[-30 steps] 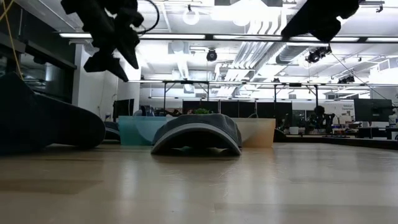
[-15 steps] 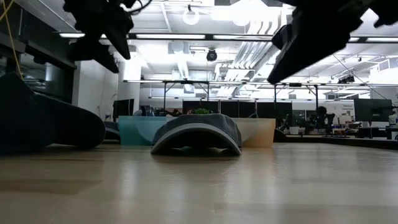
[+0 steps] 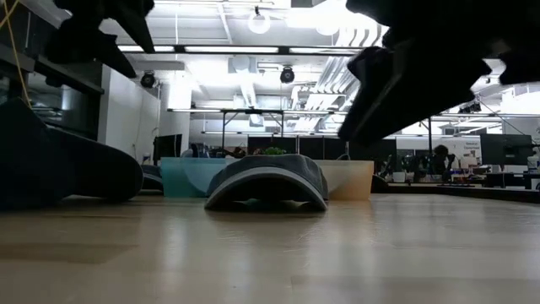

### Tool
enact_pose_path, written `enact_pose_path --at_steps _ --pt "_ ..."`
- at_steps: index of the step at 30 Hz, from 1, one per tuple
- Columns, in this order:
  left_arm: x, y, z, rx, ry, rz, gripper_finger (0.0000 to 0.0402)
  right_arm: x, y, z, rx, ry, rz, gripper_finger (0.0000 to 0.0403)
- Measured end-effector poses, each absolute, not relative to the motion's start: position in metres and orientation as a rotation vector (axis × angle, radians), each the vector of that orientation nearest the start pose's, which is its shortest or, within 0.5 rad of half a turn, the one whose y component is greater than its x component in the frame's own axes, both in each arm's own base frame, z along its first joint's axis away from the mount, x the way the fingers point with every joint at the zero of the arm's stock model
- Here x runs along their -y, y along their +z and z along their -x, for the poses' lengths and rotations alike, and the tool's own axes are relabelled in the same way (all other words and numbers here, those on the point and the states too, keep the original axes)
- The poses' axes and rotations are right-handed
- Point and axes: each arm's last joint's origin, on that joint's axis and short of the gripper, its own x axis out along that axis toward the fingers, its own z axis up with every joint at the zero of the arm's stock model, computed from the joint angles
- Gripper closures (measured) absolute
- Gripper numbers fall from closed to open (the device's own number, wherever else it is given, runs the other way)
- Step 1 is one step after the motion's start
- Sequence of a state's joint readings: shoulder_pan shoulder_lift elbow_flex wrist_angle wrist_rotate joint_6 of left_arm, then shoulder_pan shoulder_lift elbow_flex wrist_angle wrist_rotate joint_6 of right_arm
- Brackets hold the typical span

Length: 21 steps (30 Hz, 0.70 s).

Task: Pick & Place hat
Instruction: Put the gray cap into the orange bin

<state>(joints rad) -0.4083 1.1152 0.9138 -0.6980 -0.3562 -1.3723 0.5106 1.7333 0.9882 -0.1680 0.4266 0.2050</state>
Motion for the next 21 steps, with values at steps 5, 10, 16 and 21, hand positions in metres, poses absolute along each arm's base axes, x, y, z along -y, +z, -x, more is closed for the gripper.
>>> enact_pose_path --at_steps 5,10,16,21 --pt "0.089 0.277 -0.196 -0.652 0.522 0.971 0.0206 -0.157 0.157 -0.313 -0.734 -0.101 0.363 0.0164" --pt "0.097 0.277 -0.191 -0.628 0.519 0.982 0.0206 -0.155 0.148 -0.323 -0.683 -0.170 0.468 0.0129" --pt "0.099 0.277 -0.190 -0.611 0.529 0.994 0.0206 -0.155 0.131 -0.331 -0.675 -0.170 0.539 0.0126" --pt "0.099 0.277 -0.190 -0.611 0.530 0.994 0.0206 -0.150 0.121 -0.336 -0.678 -0.214 0.574 0.0125"
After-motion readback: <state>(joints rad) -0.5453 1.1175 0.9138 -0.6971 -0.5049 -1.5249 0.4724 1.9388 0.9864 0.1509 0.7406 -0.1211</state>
